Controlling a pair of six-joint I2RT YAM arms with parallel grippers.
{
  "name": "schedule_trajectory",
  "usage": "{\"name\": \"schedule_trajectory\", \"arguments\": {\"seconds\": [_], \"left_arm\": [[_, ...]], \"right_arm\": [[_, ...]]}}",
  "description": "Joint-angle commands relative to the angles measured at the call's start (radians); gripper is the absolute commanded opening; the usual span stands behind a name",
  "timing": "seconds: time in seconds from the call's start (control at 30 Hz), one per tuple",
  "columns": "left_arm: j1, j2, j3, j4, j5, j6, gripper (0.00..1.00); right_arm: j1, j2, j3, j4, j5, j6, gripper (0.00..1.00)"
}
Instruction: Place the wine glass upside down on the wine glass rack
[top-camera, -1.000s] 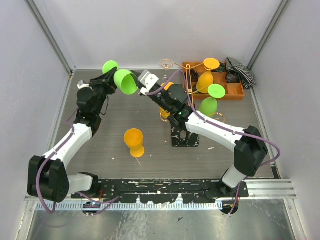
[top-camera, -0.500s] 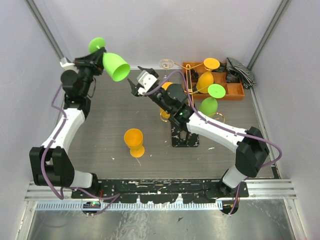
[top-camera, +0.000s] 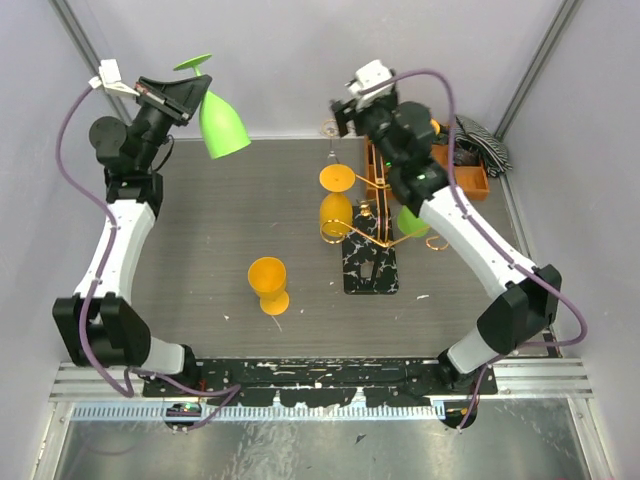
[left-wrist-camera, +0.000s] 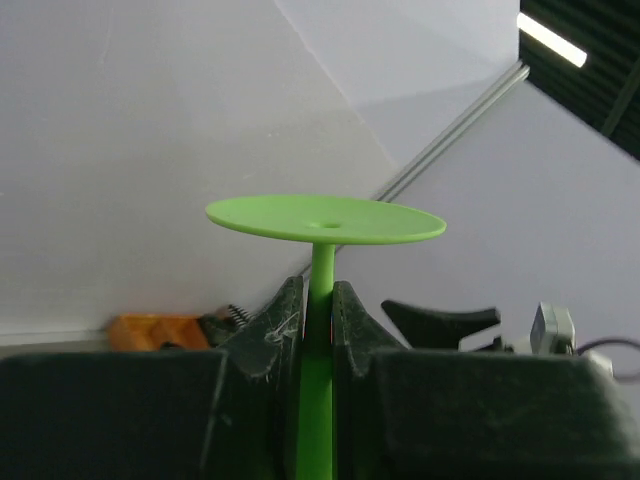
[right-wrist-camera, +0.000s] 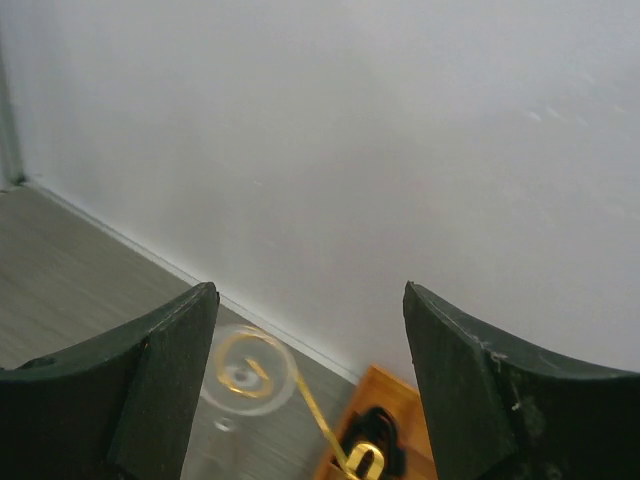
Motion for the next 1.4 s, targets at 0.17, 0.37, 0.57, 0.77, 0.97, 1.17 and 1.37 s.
{"name": "schedule_trajectory", "arguments": {"seconds": [0.17, 0.37, 0.57, 0.77, 0.97, 1.17, 1.37], "left_arm": [[-0.006, -0.307, -0.082, -0.163, 0.016, 0.629, 0.00], [-0.098, -0.433, -0.148, -0.255, -0.004, 0.844, 0.00], [-0.274, -0.543, -0.172, -0.379, -0.084, 1.052, 0.00], [-0.561, -0.542, -0.204, -0.373, -0.180, 1.113, 0.00], [-0.917, -0.449, -0.257, -0.285, -0.346, 1.267, 0.00], [-1.136, -0.362, -0.291, -0.163, -0.431, 1.379, 0.00], [-1.274, -0.316, -0.270, -0.177, -0.435, 1.428, 0.00]], "right_arm": [[-0.276, -0.076, 0.072, -0.139, 0.079, 0.154, 0.82], [-0.461, -0.040, 0.061, -0.199, 0.077, 0.244, 0.82], [-0.655, -0.032, -0.001, -0.233, -0.005, 0.396, 0.82], [-0.699, -0.043, -0.046, -0.262, 0.029, 0.362, 0.82], [-0.703, -0.055, -0.061, -0.280, 0.039, 0.333, 0.83], [-0.724, -0.060, -0.060, -0.312, 0.048, 0.317, 0.83], [-0.750, -0.059, -0.066, -0.323, 0.039, 0.316, 0.83]]}}
